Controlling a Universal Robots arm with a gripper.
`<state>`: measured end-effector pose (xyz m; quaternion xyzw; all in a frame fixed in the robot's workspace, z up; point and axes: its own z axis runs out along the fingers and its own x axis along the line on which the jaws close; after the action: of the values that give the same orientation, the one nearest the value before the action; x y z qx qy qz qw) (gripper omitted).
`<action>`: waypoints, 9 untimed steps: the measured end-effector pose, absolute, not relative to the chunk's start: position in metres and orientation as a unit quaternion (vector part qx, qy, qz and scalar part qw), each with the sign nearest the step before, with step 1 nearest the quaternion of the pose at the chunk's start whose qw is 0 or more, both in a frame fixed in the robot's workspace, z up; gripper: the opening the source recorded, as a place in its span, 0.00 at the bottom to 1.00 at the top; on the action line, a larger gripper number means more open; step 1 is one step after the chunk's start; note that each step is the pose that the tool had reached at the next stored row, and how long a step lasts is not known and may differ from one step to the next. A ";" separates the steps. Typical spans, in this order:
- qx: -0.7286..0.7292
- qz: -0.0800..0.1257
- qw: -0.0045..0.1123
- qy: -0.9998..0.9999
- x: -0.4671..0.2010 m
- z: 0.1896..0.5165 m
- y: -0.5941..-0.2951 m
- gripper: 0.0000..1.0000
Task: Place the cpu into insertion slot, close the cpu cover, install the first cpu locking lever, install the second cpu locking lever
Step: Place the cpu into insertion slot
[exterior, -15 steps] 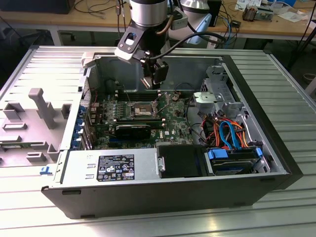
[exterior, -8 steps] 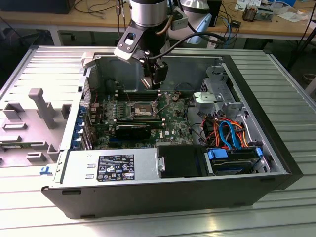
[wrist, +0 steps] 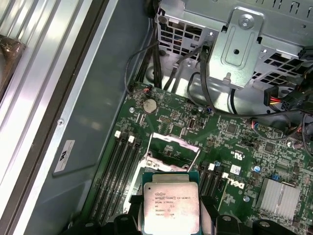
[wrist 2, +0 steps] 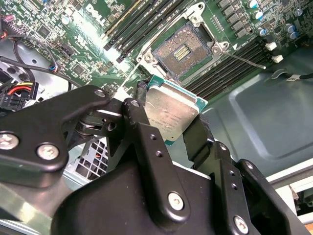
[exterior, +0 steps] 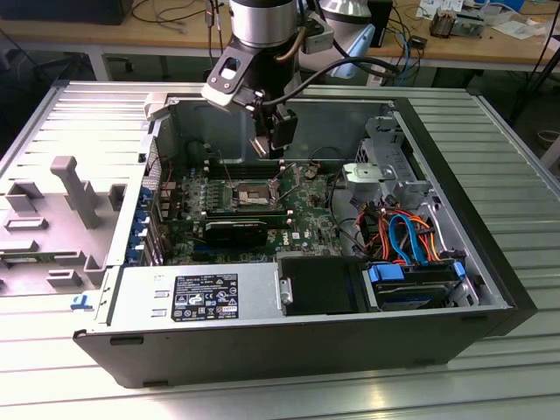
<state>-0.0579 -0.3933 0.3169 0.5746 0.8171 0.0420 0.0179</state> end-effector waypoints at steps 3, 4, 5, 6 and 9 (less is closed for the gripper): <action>0.577 0.042 0.018 0.816 -0.058 0.317 -0.393 0.55; 0.578 0.042 0.018 0.815 -0.058 0.317 -0.393 0.55; 0.579 0.042 0.018 0.814 -0.058 0.317 -0.393 0.55; 0.579 0.042 0.018 0.814 -0.058 0.317 -0.393 0.55; 0.581 0.042 0.018 0.813 -0.058 0.317 -0.393 0.55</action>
<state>-0.0579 -0.3933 0.3168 0.5812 0.8125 0.0418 0.0182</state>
